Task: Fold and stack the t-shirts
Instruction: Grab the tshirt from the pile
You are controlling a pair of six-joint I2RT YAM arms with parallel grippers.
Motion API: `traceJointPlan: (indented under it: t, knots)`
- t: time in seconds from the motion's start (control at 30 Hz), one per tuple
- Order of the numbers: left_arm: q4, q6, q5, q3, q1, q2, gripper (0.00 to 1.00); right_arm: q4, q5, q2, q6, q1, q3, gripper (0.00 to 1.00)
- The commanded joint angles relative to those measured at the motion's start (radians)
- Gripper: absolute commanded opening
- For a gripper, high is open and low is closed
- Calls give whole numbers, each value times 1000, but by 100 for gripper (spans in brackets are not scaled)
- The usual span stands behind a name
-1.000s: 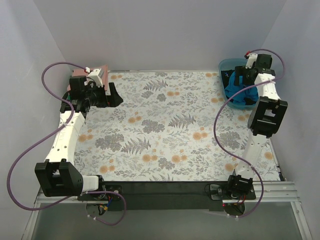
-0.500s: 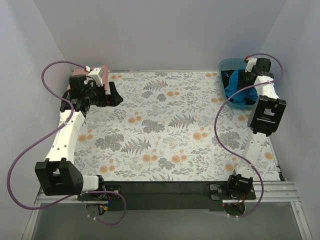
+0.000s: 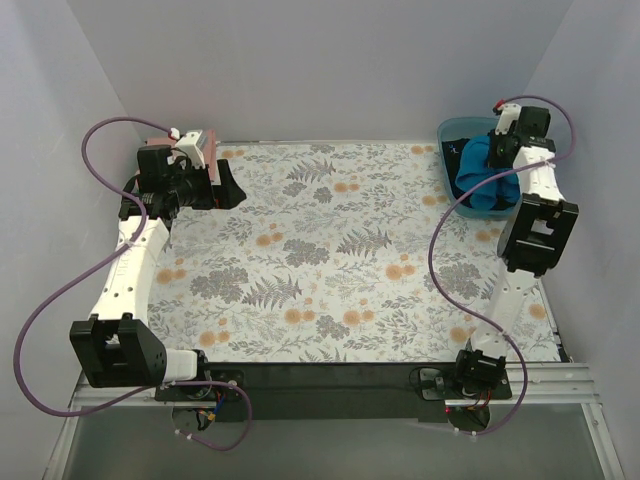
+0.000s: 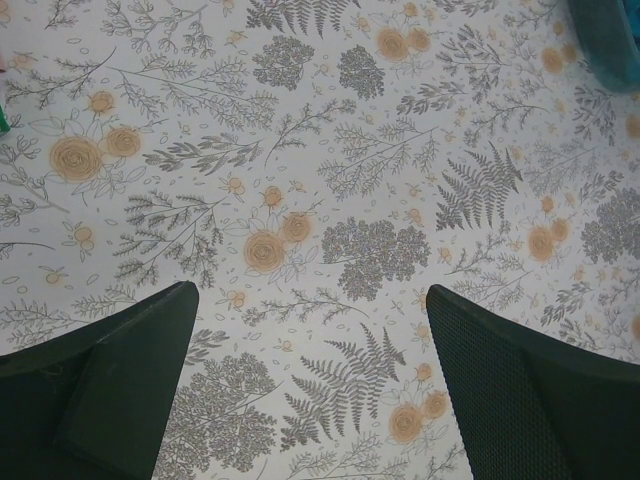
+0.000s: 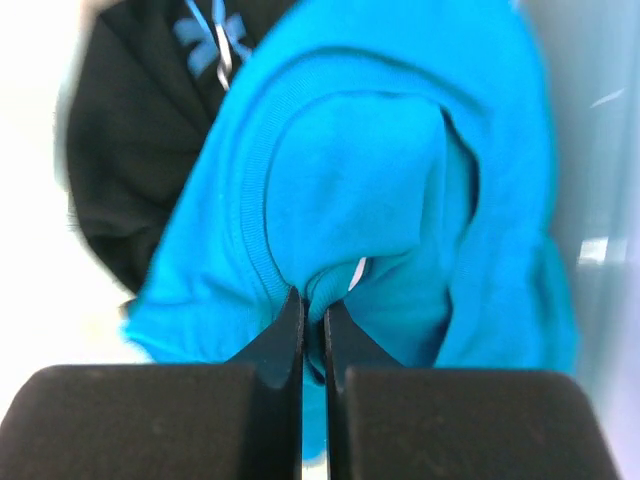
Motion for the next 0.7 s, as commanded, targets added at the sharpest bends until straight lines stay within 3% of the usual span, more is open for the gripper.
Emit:
traceJointPlan:
  t: [0.0,0.2,0.43,0.67]
  knots:
    - [-9,-6,30,21,-4,-43,98,48,-52,-268,12,-7,37,1]
    - [-1,-18,25,4,-4,-91,98,46,-117,-473,42,-6,25,1]
    - [-7,-35,-1,11,-4,-125,98,63,-295,-658,80,9,79,1]
    - [-15,-53,28,33,-4,-140,98,140,-151,-686,-18,34,-35,1]
